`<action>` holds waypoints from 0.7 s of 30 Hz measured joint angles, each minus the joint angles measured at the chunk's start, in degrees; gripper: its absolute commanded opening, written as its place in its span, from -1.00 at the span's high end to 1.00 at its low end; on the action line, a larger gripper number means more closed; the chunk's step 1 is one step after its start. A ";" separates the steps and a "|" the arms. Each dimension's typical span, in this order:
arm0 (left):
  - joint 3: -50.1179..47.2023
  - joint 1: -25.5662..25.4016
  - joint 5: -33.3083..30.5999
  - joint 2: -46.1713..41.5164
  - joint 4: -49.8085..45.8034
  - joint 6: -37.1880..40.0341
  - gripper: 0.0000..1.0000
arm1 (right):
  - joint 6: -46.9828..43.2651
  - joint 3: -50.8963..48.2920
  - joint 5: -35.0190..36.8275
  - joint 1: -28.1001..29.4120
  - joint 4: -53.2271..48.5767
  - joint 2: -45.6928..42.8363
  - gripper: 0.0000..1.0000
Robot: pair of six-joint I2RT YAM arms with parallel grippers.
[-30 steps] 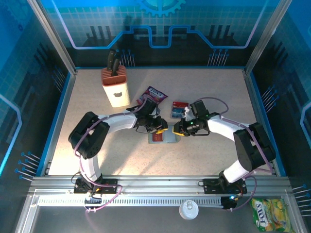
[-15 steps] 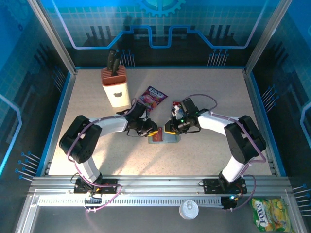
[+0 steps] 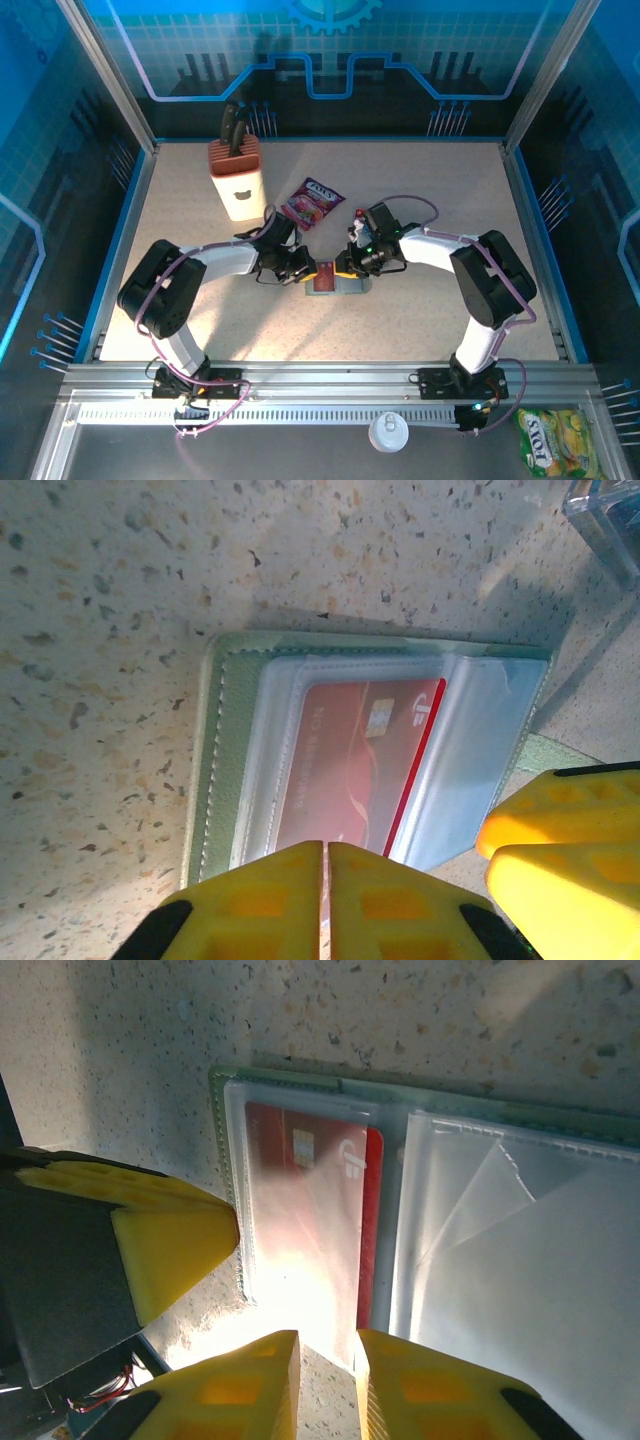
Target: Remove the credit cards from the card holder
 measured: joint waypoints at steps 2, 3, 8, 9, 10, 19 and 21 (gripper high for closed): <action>0.00 0.04 -0.04 0.00 -0.02 0.17 0.87 | 0.00 0.00 -0.02 0.00 0.09 0.20 0.54; 0.00 0.09 -0.15 0.00 -0.04 0.20 0.89 | 0.00 0.00 -0.02 0.02 0.20 0.28 0.54; 0.04 0.26 -0.79 0.00 -1.05 1.36 0.95 | 0.02 0.17 -0.02 0.04 0.59 0.76 0.54; 0.07 0.26 -0.92 0.00 -1.31 1.53 0.96 | 0.00 0.26 -0.02 0.04 0.61 0.85 0.54; 0.07 0.26 -1.16 0.00 -1.60 1.66 0.97 | 0.00 0.35 -0.02 0.04 0.66 0.87 0.54; 0.07 0.26 -1.53 0.04 -2.58 2.62 1.00 | 0.00 0.57 -0.04 0.04 0.63 1.11 0.53; 0.07 0.26 -1.53 0.09 -2.58 2.69 1.00 | 0.00 0.74 -0.02 0.15 0.63 1.18 0.53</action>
